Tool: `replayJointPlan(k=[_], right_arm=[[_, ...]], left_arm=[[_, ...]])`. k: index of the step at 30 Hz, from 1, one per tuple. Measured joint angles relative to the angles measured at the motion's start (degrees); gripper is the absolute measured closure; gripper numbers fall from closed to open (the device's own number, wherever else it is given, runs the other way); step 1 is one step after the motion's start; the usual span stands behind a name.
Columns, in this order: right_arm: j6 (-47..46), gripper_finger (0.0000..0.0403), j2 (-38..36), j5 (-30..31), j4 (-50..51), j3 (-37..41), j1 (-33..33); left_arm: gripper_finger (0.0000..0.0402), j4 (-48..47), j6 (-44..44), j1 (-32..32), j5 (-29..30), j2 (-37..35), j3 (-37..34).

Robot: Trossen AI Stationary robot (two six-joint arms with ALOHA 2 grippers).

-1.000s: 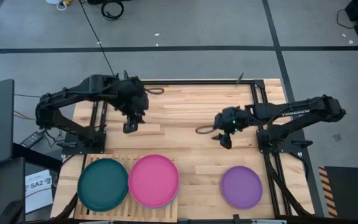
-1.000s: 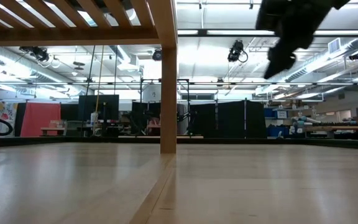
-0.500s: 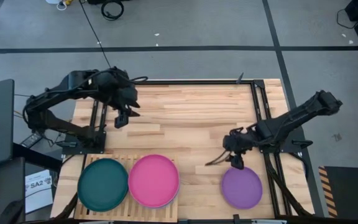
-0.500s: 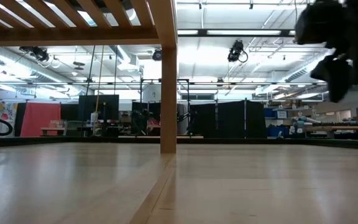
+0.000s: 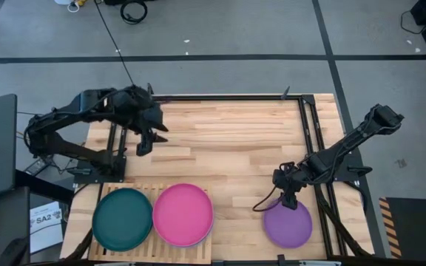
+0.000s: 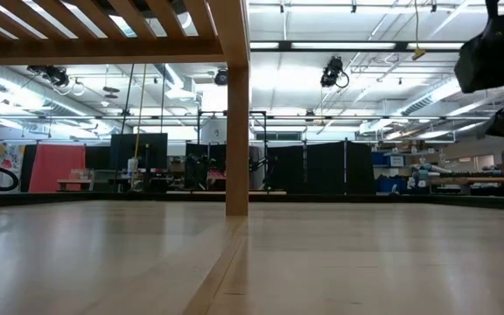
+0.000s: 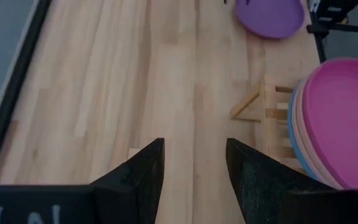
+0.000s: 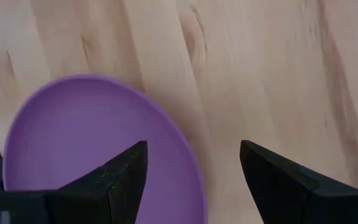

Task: Place and stack plates onto a shelf
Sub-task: Stack the purple plate on top of the dark green plate on the shelf

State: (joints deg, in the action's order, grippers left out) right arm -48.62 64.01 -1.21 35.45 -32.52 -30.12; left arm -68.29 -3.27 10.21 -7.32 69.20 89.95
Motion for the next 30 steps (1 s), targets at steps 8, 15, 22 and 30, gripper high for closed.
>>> replayJointPlan(k=[8, 15, 22, 30], right_arm=[[-2.86, 0.0142, 0.06, -0.36, -1.99, 1.93, -1.43], [-2.43, 0.0142, 0.16, -0.38, -2.00, 4.30, -2.98], [-2.88, 0.0155, 0.33, -3.03, -5.30, 7.04, -3.70], [-2.91, 0.0194, 0.57, -3.57, -6.21, 7.90, -3.68]], left_arm=[[0.0225, 10.94, 5.76, -1.08, -0.04, -12.80, -20.26], [0.0225, 17.69, 12.15, -1.08, -0.01, -25.12, -33.42], [0.0225, 23.97, 14.73, -1.08, 0.01, -35.01, -43.26], [0.0225, 26.53, 15.76, -1.08, 0.00, -39.44, -47.37]])
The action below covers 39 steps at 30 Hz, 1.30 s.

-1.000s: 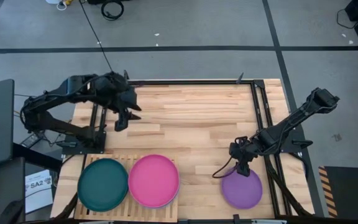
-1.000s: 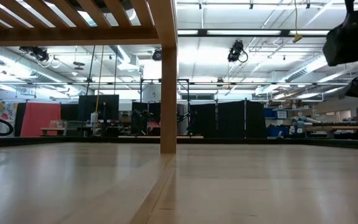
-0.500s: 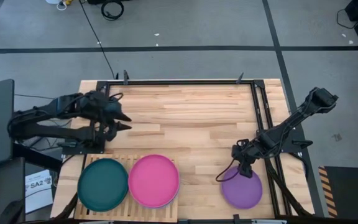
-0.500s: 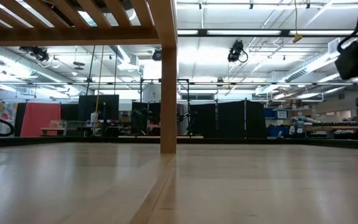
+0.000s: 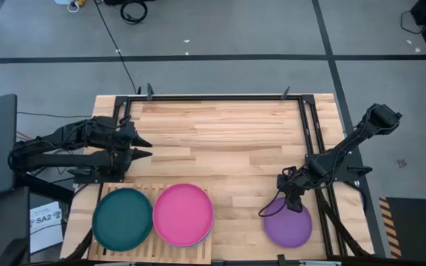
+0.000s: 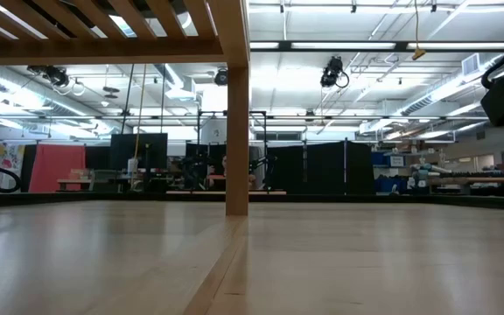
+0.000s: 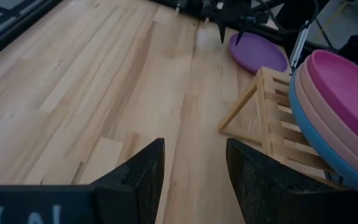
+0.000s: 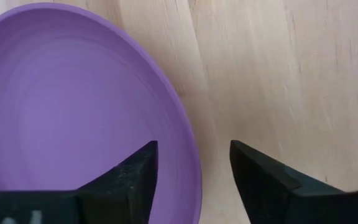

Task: Place and stack plates onto a shelf
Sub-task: Stack the purple plate on top of the dark green plate on the shelf

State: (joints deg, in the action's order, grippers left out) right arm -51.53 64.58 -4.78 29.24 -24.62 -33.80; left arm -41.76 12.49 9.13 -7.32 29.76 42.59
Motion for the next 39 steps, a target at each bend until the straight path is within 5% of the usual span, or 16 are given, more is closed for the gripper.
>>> replayJointPlan(k=[25, 39], right_arm=[[-0.23, 0.0385, 0.00, 0.19, 0.15, 0.00, 0.02], [-1.49, 0.0390, -0.02, 6.74, -0.87, -0.02, 3.17]], left_arm=[[0.0225, 0.52, -0.02, 0.00, 0.01, 0.20, 0.00], [0.0225, 2.22, -0.02, 0.00, 0.04, 0.20, 0.00]])
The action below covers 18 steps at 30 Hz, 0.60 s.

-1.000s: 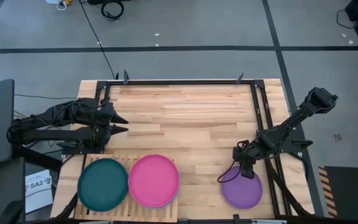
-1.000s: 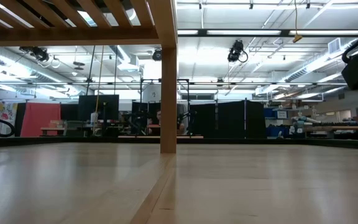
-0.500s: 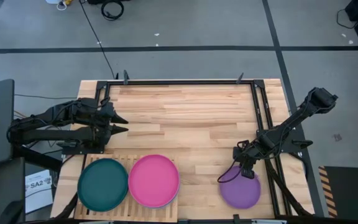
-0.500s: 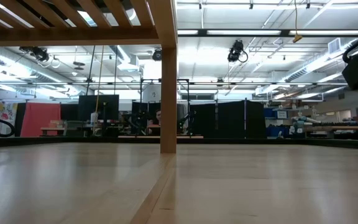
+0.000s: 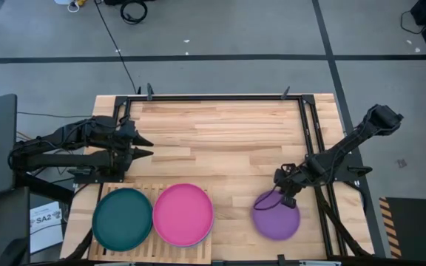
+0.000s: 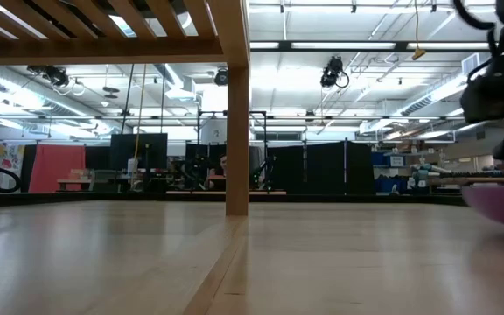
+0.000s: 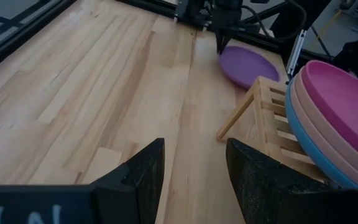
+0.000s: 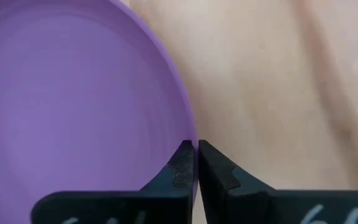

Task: Place and stack plates onto a shelf
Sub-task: Stack the purple plate on top of the dark green plate on the shelf

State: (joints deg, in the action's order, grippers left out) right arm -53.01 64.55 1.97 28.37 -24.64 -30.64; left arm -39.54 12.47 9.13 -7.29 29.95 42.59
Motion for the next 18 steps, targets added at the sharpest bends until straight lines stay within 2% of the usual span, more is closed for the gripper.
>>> replayJointPlan(k=[8, 12, 18], right_arm=[[-2.90, 0.0389, -0.02, 7.87, -1.57, 0.00, 7.33], [-2.03, 0.0389, -0.02, 14.54, -6.56, 0.00, 12.00], [4.60, 0.0389, -0.02, 24.37, -16.99, 0.00, 19.46]], left_arm=[[0.0225, 1.48, 0.00, 0.00, 0.21, 0.02, 0.02], [0.0225, 4.01, -0.02, 0.01, 0.35, 0.04, 0.02], [0.0225, 6.00, -0.26, 0.01, 4.26, 0.04, 0.04]])
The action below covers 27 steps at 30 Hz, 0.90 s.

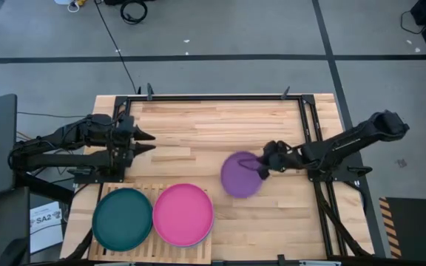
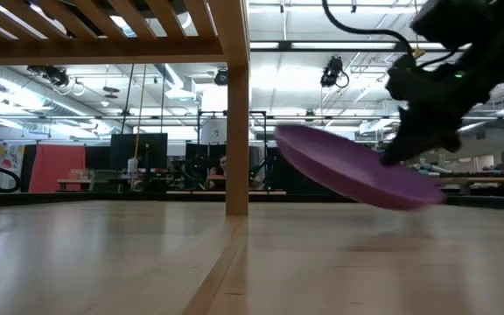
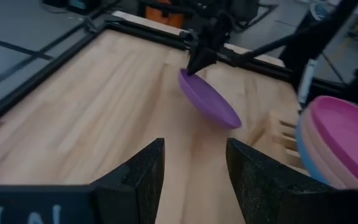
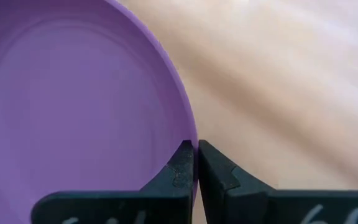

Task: Place and stack plates onto a shelf
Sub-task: Stack the purple plate on top of the dark green plate on the shelf

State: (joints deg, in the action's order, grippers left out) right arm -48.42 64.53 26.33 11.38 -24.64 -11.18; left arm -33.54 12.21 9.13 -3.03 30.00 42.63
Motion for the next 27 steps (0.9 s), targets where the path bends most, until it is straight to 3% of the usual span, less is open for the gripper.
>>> replayJointPlan(k=[9, 16, 22, 27], right_arm=[[13.45, 0.0389, 0.02, 8.00, -22.58, 0.00, 10.65], [24.06, 0.0389, 0.02, 14.49, -40.35, 0.00, 14.93], [29.08, 0.0389, 0.66, 21.53, -42.37, -3.99, 15.50], [35.27, 0.0389, 6.26, 27.13, -42.29, -10.98, 15.37]], left_arm=[[0.0225, 0.18, 0.10, 0.00, 7.85, 0.23, 0.00], [0.0225, 5.44, 0.59, 0.02, 12.43, 4.02, 0.00], [0.0225, 11.76, 0.21, 0.02, 13.70, 9.82, 0.00], [0.0225, 18.11, 0.03, 0.00, 14.15, 14.86, 0.00]])
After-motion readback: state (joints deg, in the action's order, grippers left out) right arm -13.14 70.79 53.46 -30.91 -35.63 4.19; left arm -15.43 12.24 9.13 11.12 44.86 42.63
